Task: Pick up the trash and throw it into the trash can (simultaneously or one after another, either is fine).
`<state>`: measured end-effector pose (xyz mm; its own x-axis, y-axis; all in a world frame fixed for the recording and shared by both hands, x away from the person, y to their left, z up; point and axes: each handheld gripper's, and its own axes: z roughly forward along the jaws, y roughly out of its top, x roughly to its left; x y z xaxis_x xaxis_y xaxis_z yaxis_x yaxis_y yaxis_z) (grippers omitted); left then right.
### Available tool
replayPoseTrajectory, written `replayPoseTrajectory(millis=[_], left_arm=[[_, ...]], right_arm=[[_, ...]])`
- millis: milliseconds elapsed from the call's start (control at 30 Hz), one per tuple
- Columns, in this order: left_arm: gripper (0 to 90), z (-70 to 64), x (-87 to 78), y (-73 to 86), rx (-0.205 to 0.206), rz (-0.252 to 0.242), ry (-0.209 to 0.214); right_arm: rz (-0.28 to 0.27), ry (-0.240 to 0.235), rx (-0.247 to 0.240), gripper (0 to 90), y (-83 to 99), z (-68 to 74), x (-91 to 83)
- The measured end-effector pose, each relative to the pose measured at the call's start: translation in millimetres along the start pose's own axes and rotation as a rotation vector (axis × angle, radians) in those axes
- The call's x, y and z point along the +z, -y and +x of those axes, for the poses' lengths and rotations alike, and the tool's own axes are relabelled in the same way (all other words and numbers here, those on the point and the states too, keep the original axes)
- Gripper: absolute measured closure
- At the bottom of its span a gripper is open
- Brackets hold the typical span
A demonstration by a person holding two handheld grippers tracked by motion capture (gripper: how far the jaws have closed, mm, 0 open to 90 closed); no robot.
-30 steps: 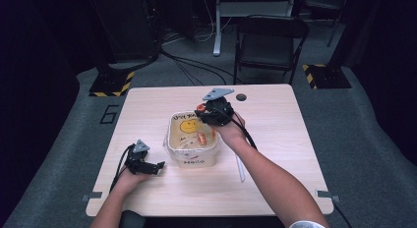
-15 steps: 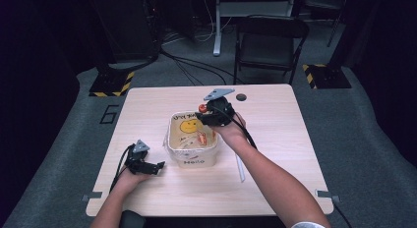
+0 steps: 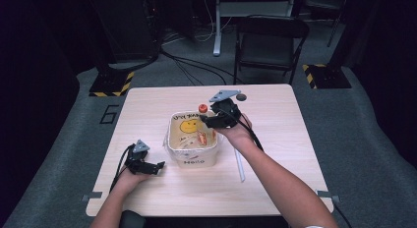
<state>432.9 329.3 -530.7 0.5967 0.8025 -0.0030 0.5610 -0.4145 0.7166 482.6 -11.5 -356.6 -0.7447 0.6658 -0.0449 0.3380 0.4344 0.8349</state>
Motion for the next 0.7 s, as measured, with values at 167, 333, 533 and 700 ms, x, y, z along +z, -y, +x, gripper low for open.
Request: replayPoseTrajectory(millis=[167,333,533,700], left_arm=[[0.9,0.1,0.0,0.0,0.002,0.000,0.000],[0.8,0.1,0.0,-0.1,0.003,0.000,0.000],[0.8,0.0,0.0,0.0,0.001,0.000,0.000],[0.8,0.0,0.0,0.0,0.002,0.001,-0.001]], right_arm=[[-0.012,-0.001,0.001,42.0,3.4,-1.1,-9.3],[-0.032,0.007,0.008,42.7,8.8,-1.3,-19.5],[-0.047,0.022,0.018,43.6,18.8,-4.4,-29.8],[-0.051,0.046,0.008,45.2,27.9,-6.8,-36.6]])
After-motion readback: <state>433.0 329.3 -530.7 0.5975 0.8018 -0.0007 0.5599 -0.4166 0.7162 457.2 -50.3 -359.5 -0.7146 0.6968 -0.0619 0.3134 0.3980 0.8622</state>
